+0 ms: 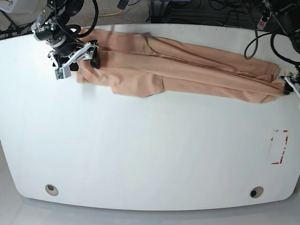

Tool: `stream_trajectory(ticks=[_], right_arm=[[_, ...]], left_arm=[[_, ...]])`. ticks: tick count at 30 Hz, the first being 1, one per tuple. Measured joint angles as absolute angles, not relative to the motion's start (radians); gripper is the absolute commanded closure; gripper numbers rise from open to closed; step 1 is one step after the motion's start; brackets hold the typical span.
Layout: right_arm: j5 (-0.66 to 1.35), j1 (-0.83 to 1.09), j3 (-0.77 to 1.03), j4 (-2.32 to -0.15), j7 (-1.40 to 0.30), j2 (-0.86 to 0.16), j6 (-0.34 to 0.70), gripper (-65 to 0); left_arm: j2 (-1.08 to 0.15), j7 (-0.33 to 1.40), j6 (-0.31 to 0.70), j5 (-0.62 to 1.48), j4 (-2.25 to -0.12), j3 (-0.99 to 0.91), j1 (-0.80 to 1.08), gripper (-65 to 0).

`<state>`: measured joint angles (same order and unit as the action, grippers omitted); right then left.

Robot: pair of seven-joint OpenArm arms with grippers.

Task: Fold the T-shirt properly
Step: 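Grasp the hem corners and fold them toward the collar with both grippers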

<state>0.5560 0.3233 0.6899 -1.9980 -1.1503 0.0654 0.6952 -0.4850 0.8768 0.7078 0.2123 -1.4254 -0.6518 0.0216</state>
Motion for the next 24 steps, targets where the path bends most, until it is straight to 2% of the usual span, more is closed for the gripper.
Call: stream_trajectory(ticks=[5,7,13,19,22,24], right_arm=[[0.863,0.326,0.724,-1.998,-1.242,0.037,0.698,-47.4],[0.9,0.326,0.731,-1.998,-1.243,0.022,0.695,-47.4],[0.908,0.324,0.703,-1.993,-1.267,0.028,0.696,-47.4],[0.89,0.304,0.507,-1.956,-1.269,0.025,0.692,-47.2],[0.831,0.278,0.431,-1.953,-1.269,0.028,0.693,-46.9],[0.766,0.258,0.381,-1.951,-1.252,0.027,0.693,-43.4]], left_arm=[[-0.525,1.016,0.697,0.47,-1.504,-0.723,0.043,-35.8],[-0.524,1.058,0.698,0.521,-1.542,-0.736,0.05,-35.8],[-0.46,1.091,0.697,0.554,-1.662,-0.73,0.052,-35.8],[-0.456,1.136,0.699,0.537,-1.692,-0.797,0.072,-35.8],[-0.453,1.136,0.697,0.44,-1.686,-0.779,0.074,-35.8],[-0.415,1.113,0.697,0.4,-1.669,-0.765,0.066,-35.8]])
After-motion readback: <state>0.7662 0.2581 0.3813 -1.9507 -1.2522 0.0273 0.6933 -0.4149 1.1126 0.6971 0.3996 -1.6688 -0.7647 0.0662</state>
